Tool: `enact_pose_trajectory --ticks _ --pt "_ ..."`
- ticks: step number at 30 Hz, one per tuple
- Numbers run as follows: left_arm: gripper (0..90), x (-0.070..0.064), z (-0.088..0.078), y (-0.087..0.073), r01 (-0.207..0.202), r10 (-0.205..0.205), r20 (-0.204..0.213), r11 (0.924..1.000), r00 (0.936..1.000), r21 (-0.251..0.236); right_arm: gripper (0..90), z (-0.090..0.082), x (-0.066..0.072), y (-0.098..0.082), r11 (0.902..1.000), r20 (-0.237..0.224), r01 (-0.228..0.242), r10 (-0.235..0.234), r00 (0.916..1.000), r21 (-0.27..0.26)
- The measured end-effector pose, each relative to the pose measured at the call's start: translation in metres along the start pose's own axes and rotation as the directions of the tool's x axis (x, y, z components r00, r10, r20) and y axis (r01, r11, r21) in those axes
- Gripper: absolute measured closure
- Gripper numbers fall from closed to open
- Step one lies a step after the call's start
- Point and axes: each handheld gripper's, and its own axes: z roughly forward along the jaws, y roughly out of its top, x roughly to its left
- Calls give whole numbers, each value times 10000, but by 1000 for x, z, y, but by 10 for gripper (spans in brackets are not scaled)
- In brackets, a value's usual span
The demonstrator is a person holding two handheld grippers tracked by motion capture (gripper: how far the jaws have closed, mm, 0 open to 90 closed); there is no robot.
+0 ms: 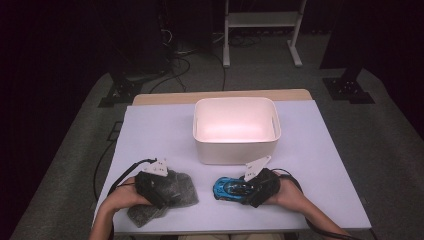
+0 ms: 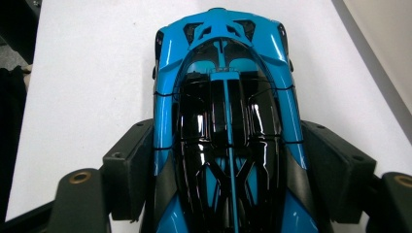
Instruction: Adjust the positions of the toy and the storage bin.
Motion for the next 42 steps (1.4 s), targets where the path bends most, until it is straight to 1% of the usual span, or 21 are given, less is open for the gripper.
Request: enact_pose_trajectory --ticks 6,10,19,25,28,34,37,38,39,42 --pt "67 0 0 0 13 -13 -1 10000 10000 -19 253 -1 0 1 10000 -125 -11 10 9999 -83" --pt "67 0 0 0 16 -16 -3 10000 10000 -25 253 -3 1 2 9998 -220 -132 128 9997 -170" --pt "67 0 0 -1 12 -12 11 10000 10000 6 253 -8 3 4 9996 -393 -112 101 9992 -278" --pt "67 0 0 -1 -6 6 16 10000 10000 23 253 -17 5 10 9993 -529 -109 91 9986 -356" --pt "67 0 0 -1 18 -18 21 10000 10000 -3 253 -23 6 14 9993 -557 39 -61 9984 -384" --pt "67 0 0 -2 20 -20 12 10000 10000 -15 253 -32 8 21 9992 -605 201 -221 9979 -337" --pt "67 1 -1 -2 8 -8 5 10000 10000 -21 253 -37 9 24 9991 -668 202 -227 9975 -371" --pt "67 1 -1 -3 -9 9 8 10000 10000 19 253 -39 10 25 9991 -711 135 -163 9973 -397" --pt "67 1 -1 -3 -7 7 13 10000 10000 30 253 -40 10 26 9988 -721 183 -215 9972 -447" --pt "67 1 -1 -3 70 -70 -22 10000 10000 -69 253 -45 11 28 9989 -785 112 -149 9968 -466"
